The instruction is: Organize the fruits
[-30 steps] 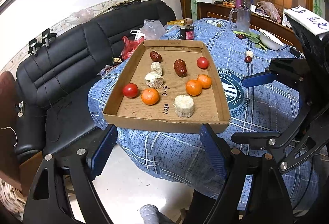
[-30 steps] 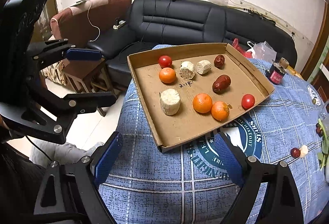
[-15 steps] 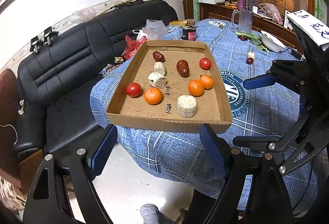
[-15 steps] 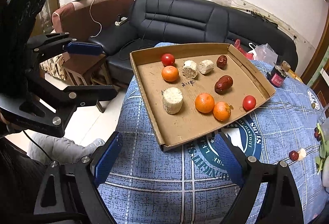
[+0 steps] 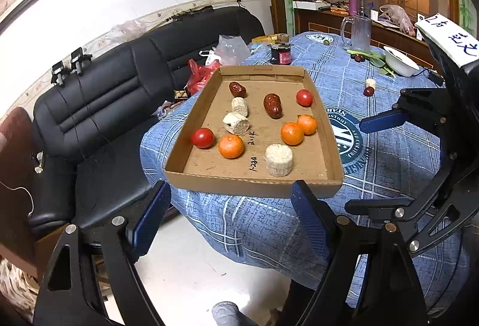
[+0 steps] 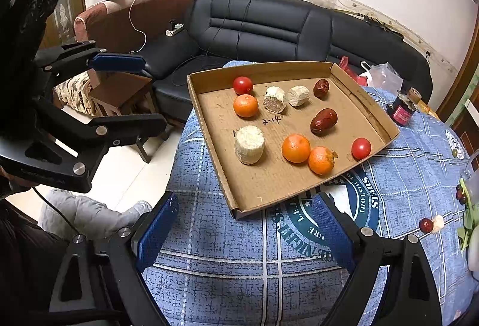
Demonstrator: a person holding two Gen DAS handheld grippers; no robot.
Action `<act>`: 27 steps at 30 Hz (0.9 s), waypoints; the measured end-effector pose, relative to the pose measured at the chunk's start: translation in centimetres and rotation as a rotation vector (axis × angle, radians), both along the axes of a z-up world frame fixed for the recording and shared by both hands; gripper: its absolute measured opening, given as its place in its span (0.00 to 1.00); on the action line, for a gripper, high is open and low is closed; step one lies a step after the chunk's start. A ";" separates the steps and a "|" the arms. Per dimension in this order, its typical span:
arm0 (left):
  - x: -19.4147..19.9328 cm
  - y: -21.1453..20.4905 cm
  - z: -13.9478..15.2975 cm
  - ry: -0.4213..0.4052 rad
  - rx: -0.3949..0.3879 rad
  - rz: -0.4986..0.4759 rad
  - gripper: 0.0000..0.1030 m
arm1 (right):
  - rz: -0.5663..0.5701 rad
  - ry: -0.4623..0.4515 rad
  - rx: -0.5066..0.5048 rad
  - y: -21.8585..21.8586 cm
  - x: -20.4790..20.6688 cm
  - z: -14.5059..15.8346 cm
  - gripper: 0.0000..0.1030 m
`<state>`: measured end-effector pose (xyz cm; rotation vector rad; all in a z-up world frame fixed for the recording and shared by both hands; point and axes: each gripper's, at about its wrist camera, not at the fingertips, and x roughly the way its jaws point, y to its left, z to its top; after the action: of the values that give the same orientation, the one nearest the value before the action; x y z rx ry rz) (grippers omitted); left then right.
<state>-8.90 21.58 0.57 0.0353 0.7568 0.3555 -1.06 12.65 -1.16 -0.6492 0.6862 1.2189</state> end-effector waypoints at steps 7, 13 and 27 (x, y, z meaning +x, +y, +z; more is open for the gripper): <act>0.0 0.4 0.0 -0.003 -0.022 0.009 0.80 | -0.003 0.001 0.000 -0.1 0.2 0.1 0.89; 0.0 0.4 0.1 -0.004 -0.025 0.010 0.80 | -0.006 -0.001 -0.002 -0.1 0.3 0.1 0.89; 0.0 0.4 0.2 -0.003 -0.028 0.015 0.80 | -0.005 -0.006 -0.001 -0.1 0.3 0.2 0.89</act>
<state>-8.90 21.95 0.74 0.0031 0.7590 0.3589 -0.81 12.56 -0.93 -0.6518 0.6828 1.2119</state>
